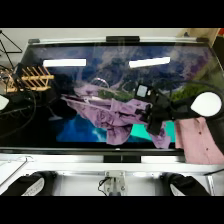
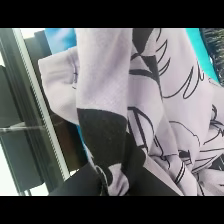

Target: Fold the shirts.

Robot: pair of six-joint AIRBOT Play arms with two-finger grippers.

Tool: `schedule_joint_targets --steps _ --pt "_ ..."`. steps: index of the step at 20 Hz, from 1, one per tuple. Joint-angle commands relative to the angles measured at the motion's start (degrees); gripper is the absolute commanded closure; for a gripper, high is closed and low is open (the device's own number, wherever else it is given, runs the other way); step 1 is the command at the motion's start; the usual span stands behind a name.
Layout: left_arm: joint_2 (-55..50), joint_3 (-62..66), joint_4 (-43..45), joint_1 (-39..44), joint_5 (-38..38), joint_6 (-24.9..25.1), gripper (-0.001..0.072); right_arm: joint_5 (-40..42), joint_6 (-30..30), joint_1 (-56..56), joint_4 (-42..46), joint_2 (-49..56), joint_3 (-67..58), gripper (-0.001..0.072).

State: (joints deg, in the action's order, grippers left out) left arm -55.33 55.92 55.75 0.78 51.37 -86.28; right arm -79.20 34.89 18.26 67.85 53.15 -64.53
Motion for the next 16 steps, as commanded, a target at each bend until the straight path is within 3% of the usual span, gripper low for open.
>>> schedule_joint_targets --steps 1,5,12,16 --pt "0.04 5.18 -6.97 0.5 -0.17 5.2 0.0652 -0.55 -0.04 0.07 -0.55 0.02 -0.02 0.0631" --pt "0.04 15.78 -7.82 5.84 -0.94 6.14 0.0652 1.25 -0.04 0.07 -1.4 0.02 -0.02 0.0632" --pt "-0.7 28.46 -7.78 20.83 -6.34 7.3 0.0652 13.14 0.96 0.07 -4.52 0.02 -0.04 0.0632" --pt "-3.41 29.14 -7.76 25.42 -3.13 7.85 0.0652 14.78 1.4 0.04 -6.19 0.02 -0.04 0.0632"
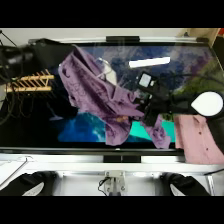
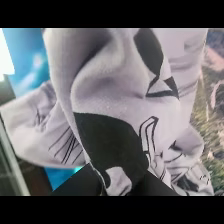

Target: Fold the shirts.

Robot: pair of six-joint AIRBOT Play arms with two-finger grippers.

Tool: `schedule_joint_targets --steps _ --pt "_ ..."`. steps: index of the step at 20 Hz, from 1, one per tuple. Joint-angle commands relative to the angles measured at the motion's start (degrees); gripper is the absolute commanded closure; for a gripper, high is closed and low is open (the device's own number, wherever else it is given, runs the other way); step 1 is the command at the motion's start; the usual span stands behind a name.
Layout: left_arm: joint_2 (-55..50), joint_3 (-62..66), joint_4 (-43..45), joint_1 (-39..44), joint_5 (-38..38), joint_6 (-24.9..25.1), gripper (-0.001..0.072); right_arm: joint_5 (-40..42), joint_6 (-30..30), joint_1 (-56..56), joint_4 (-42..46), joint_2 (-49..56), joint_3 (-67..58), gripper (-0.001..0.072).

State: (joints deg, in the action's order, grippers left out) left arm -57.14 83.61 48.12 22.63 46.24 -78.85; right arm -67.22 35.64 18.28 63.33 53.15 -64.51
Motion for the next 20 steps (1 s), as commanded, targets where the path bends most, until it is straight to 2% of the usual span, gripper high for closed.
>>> schedule_joint_targets --steps 1,4,7,9,10,11,12,13,15,16,17,20 --pt "-2.71 1.44 -0.13 4.07 4.37 0.42 0.0652 3.21 0.83 0.02 -1.97 0.02 -0.07 0.0632" --pt "-4.85 1.42 3.48 4.28 9.66 1.77 0.0653 4.42 2.54 -0.02 -1.97 0.0 -0.07 0.0632" --pt "-5.35 1.27 12.2 4.28 11.58 -0.98 0.0652 5.2 3.39 -0.02 -2.01 0.0 -0.07 0.0632" --pt "-5.9 1.14 14.45 4.28 14.36 -1.57 0.0651 6.08 4.24 -0.02 -2.27 0.0 -0.07 0.0632" --pt "-6.29 1.11 14.47 4.28 15.19 -1.55 0.0615 6.1 4.22 0.0 -2.82 0.0 -0.07 0.0632" --pt "-6.54 1.14 14.49 4.28 15.28 -1.46 0.0437 6.01 4.24 0.0 -3.39 0.0 -0.07 0.0632" --pt "-6.47 1.2 15.06 4.2 14.47 -1.31 0.02 5.95 4.26 0.02 -3.5 -0.04 -0.07 0.0632" --pt "-6.19 1.62 16.72 4.02 13.29 -1.29 0.0161 5.92 4.37 0.02 -3.48 -0.04 -0.07 0.0632" --pt "-5.38 3.74 22.49 4.11 10.1 -0.87 0.016 5.77 4.66 0.02 -3.45 -0.04 -0.07 0.0632" --pt "-5.01 4.87 24.04 4.17 8.66 1.09 0.016 5.77 4.66 0.02 -3.45 -0.04 -0.07 0.0632" --pt "-4.76 5.62 24.59 4.31 7.23 3.32 0.0158 5.81 4.63 0.02 -3.45 -0.04 -0.07 0.0632" --pt "-5.55 5.27 24.59 6.16 5.79 3.87 0.0154 6.16 4.63 0.02 -3.48 -0.04 -0.07 0.0632"
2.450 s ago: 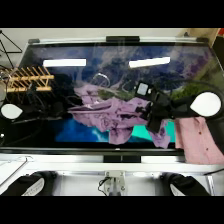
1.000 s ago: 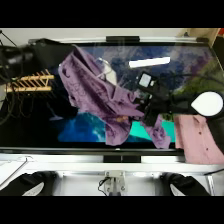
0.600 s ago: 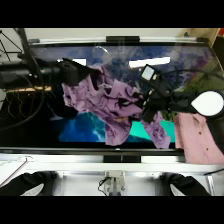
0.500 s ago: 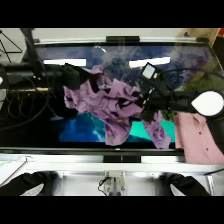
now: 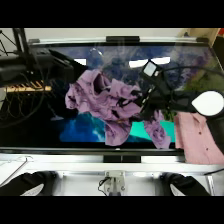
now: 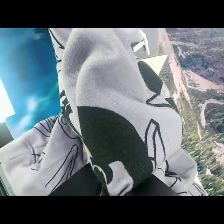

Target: Fold the shirts.

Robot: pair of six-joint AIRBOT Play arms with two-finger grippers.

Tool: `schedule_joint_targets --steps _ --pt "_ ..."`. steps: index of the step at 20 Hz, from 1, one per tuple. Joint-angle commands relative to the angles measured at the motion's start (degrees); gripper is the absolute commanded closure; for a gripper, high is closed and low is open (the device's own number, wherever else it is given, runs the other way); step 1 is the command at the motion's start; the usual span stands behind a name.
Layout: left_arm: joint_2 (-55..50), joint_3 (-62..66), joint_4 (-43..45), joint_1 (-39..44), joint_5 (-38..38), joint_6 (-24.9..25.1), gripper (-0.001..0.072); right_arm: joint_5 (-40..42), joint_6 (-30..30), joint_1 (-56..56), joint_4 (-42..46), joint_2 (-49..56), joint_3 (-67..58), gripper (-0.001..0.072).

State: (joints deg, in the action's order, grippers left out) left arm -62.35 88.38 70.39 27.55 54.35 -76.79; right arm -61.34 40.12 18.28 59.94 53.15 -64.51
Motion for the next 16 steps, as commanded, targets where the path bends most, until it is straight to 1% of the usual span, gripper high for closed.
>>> schedule_joint_targets --steps 1,3,5,8,10,12,15,16 --pt "-1.07 -0.13 2.56 2.43 -2.4 1.77 0.0155 0.55 0.15 0.02 -0.07 -0.04 -0.07 0.0632" --pt "-2.56 -2.29 4.33 4.98 -4.48 1.73 0.0155 1.75 0.17 0.02 -0.11 -0.04 -0.07 0.0632" --pt "-3.52 -4.92 4.85 6.67 -9.29 1.42 0.0153 2.8 0.17 0.02 -0.13 -0.04 -0.07 0.0632" --pt "-4.61 -6.91 4.37 7.1 -18.56 -1.38 0.0153 2.97 0.17 0.02 -0.09 -0.04 -0.07 0.0632" --pt "-4.81 -6.91 3.89 7.13 -22.12 -2.38 0.0153 3.13 0.15 0.02 -0.07 -0.04 -0.07 0.0632" --pt "-5.27 -6.91 1.27 7.13 -23.52 -2.38 0.0155 4.11 0.15 0.02 -0.24 -0.04 -0.07 0.0632" --pt "-7.65 -6.91 -4.55 7.13 -26.45 -2.36 0.0166 7.23 -0.11 0.02 -2.97 -0.04 -0.07 0.0632" --pt "-8.72 -6.91 -5.84 7.13 -28.02 -2.38 0.0213 7.87 -0.31 0.02 -3.96 -0.04 -0.07 0.0632"
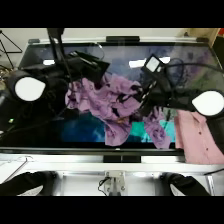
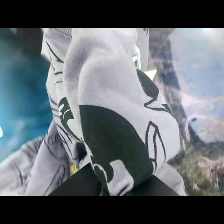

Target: Fold the shirts.

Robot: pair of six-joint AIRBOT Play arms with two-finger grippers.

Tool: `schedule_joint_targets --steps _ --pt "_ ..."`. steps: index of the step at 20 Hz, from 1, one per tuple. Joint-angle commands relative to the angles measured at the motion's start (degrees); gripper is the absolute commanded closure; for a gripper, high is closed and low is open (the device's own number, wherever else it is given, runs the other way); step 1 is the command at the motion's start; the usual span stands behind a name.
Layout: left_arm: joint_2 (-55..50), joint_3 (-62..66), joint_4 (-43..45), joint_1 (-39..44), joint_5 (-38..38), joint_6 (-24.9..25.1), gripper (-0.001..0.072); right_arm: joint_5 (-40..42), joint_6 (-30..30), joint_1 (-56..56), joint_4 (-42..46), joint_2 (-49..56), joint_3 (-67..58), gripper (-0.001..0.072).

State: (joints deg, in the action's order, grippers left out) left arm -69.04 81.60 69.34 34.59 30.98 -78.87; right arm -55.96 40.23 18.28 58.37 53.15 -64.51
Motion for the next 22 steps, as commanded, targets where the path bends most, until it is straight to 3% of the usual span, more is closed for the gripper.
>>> schedule_joint_targets --steps 1,2,3,5,6,8,9,12,13,14,16,20,21,22 --pt "-2.93 -0.13 -5.16 0.09 -6.27 -0.57 0.0358 2.71 -0.44 0.02 -3.04 -0.04 -0.07 0.0632" --pt "-3.56 -0.13 -5.11 0.07 -8.2 -0.87 0.0569 2.93 -0.44 0.02 -3.04 -0.04 -0.07 0.0631" --pt "-3.72 -0.11 -5.09 -0.07 -10.43 -0.79 0.0648 3.37 -0.39 0.02 -3.1 -0.04 -0.07 0.0629" --pt "-3.15 0.37 -5.11 -0.9 -13.81 -0.92 0.065 6.21 -0.42 0.02 -5.31 -0.42 -0.07 0.0622" --pt "-2.89 1.49 -5.11 -1.75 -13.84 -1.38 0.0651 9.03 -0.42 0.02 -7.23 -0.79 -0.07 0.0583" --pt "-2.45 4.09 -5.14 -3.45 -13.81 -6.12 0.065 16.92 -0.39 0.02 -13.27 -1.22 -0.07 0.0284" --pt "-2.27 5.51 -5.14 -4.22 -13.64 -8.09 0.065 19.93 -0.46 0.02 -16.63 -1.22 -0.07 0.0266" --pt "-1.68 9.25 -5.16 -5.81 -10.84 -10.56 0.065 24.26 -3.63 0.02 -22.86 -1.22 -0.07 0.0272" --pt "-1.6 10.36 -5.2 -6.12 -8.76 -10.58 0.065 24.35 -5.73 0.02 -24.41 -1.22 -0.07 0.031" --pt "-1.57 11.1 -5.2 -6.19 -6.43 -10.58 0.065 24.3 -8.0 0.02 -26.25 -1.22 -0.07 0.0446" --pt "-1.6 11.43 -5.35 -6.23 -1.79 -10.58 0.065 24.3 -12.17 0.02 -30.34 -1.22 -0.07 0.0622" --pt "-1.68 11.43 -5.31 -6.4 3.69 -10.32 0.0649 24.28 -17.16 0.02 -34.8 -1.22 -0.07 0.0627" --pt "-1.68 11.43 -5.31 -6.4 3.61 -10.32 0.0616 24.28 -17.14 0.02 -34.8 -1.22 -0.07 0.0629" --pt "-1.64 11.43 -5.31 -6.4 3.58 -9.79 0.042 24.28 -17.14 0.02 -34.86 -1.22 -0.07 0.0631"
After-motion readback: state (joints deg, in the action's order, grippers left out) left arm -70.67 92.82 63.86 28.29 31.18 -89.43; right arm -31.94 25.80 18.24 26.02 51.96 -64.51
